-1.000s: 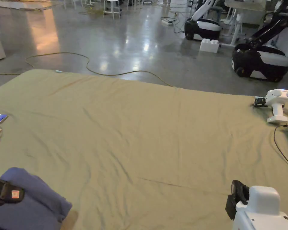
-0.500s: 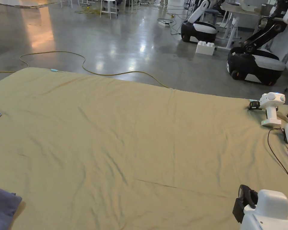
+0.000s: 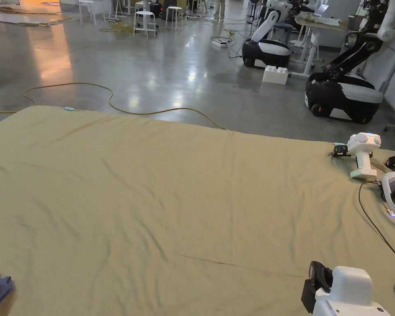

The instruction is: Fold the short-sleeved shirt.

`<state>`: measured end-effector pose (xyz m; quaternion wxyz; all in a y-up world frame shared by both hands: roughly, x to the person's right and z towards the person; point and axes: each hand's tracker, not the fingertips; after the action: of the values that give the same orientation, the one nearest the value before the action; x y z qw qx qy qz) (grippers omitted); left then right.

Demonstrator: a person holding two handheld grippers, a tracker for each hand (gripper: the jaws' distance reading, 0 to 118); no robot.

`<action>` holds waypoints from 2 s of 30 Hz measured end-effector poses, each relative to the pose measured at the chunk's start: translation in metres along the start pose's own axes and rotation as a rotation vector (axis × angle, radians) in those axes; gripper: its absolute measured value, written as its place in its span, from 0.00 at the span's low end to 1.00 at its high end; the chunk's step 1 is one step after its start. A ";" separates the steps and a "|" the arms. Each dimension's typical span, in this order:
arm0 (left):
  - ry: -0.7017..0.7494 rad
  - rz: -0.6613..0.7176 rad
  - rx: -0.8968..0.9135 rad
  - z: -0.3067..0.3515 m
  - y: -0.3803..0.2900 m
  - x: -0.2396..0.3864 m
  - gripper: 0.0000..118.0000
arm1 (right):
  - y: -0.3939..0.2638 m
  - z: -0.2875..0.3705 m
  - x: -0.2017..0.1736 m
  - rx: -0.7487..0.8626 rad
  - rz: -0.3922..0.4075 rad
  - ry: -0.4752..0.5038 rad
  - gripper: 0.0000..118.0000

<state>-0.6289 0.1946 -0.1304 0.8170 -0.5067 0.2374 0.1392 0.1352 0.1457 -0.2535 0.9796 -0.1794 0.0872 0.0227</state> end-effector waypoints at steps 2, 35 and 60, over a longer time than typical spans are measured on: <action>0.000 -0.002 0.036 0.008 -0.001 0.005 0.47 | 0.000 -0.001 0.001 -0.002 -0.005 0.002 0.00; -0.308 -0.276 0.886 0.066 -0.147 0.415 0.04 | 0.030 -0.003 -0.022 0.123 -0.021 -0.002 0.00; -0.283 -0.150 0.884 0.058 -0.145 0.399 0.62 | 0.030 0.007 -0.033 0.193 0.017 -0.049 0.65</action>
<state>-0.2079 0.1766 -0.2095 0.9866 -0.1017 0.1230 0.0331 0.1017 0.1752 -0.2517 0.9940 -0.0829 0.0668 0.0270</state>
